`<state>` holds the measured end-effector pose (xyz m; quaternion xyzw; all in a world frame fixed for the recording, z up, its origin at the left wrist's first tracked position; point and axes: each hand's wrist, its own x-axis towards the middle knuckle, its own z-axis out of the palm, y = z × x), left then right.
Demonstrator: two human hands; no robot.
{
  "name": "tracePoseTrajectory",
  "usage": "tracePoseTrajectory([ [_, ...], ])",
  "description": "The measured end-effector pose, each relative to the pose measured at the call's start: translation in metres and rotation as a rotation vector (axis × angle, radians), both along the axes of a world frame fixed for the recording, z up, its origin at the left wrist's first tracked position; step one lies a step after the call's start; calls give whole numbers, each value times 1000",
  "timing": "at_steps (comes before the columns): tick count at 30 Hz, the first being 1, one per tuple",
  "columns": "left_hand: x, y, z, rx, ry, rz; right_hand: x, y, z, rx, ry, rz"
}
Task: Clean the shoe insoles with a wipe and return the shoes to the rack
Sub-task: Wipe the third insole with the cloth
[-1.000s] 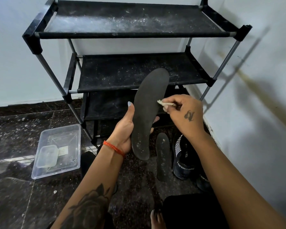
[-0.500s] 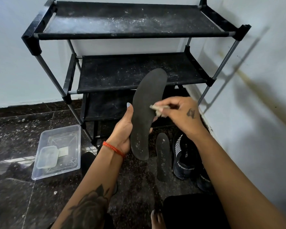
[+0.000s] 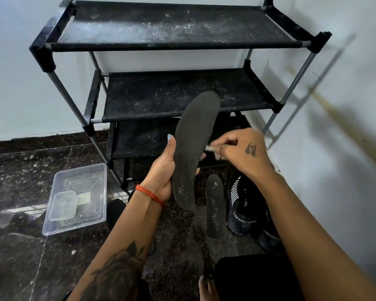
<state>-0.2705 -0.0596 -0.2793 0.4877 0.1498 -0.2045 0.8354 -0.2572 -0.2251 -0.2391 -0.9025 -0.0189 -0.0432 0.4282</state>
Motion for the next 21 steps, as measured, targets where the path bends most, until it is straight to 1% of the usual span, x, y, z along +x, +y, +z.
tracePoseTrajectory([
  [2,0,-2,0,-12,-2,-4,3,4,-3,44,-153,-50],
  [4,0,-2,0,-1,-12,-12,4,9,-8,1,-181,4],
  [5,0,-2,0,10,-17,-13,4,11,-10,-18,-142,61],
  [7,-1,-1,0,29,-16,2,1,12,-7,-67,3,183],
  [9,0,0,0,23,2,25,-1,9,-4,-115,116,221],
  [10,0,0,-1,14,12,37,-1,8,-3,-127,105,183],
  [11,0,-1,0,8,18,44,0,7,-2,-112,51,117],
  [13,0,-1,-1,-8,19,34,0,9,-1,16,-86,3],
  [15,-1,-2,0,-22,16,16,1,12,-3,104,-134,4],
  [16,-1,-2,0,-22,18,14,1,14,-5,98,-111,50],
  [18,-1,-2,0,-13,25,22,0,16,-9,35,11,139],
  [21,-1,-1,1,-27,39,40,1,11,-11,-151,191,120],
])
